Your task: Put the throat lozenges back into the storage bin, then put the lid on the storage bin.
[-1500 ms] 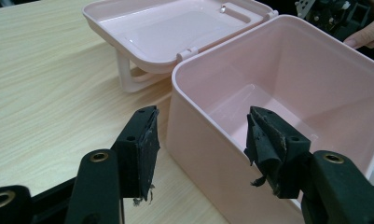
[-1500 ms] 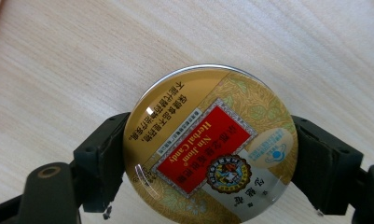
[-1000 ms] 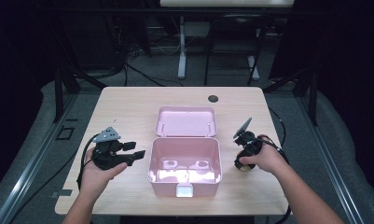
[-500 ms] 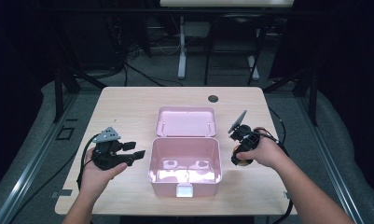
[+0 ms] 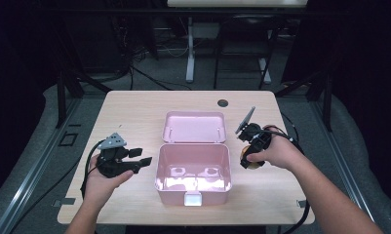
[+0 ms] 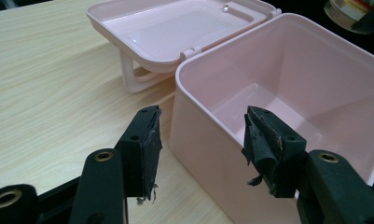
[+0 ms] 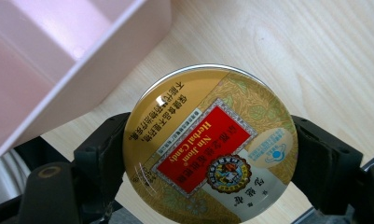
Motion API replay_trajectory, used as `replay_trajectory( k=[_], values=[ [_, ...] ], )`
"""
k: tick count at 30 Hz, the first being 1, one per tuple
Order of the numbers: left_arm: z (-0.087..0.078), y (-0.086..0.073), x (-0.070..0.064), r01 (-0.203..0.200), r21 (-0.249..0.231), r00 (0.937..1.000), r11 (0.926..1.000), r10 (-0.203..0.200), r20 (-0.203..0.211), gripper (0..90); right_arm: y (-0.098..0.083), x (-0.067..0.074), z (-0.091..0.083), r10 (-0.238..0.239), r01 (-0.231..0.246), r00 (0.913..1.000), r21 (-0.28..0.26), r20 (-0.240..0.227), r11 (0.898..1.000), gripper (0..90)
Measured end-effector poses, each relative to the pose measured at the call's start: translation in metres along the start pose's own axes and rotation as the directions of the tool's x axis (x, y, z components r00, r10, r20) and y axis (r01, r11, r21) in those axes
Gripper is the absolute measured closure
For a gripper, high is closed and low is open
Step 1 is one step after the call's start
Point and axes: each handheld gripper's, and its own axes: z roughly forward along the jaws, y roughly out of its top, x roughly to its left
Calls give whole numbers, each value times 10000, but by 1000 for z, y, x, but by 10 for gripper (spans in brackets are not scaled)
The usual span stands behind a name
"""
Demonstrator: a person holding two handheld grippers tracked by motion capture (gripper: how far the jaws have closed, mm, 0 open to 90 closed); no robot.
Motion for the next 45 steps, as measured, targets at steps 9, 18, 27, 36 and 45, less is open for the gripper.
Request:
replay_trajectory(
  k=[9, 18, 27, 36, 45],
  values=[
    [1, -1, 0, 8, -61, 10000, 10000, -8, 91, 460, 10, 12, -22, -915, 915, 9958, -344, 2, 9952, 196],
    [1, -2, 1, 16, -100, 10000, 9999, -15, 79, 460, 24, 32, -29, -1841, 1841, 9829, -96, 5, 9829, 196],
    [1, -2, 1, 46, -104, 10000, 9999, -45, 75, 460, 41, 53, -34, -2883, 2881, 9575, -152, -73, 9575, 196],
    [3, -2, 1, 50, -41, 9999, 10000, -49, 146, 459, 52, 77, -34, -3804, 3800, 9247, -234, -146, 9247, 196],
    [1, -2, 2, 83, -85, 9999, 9999, -83, 105, 458, 59, 89, -25, -4352, 4353, 9000, -38, -236, 9003, 196]
  ],
)
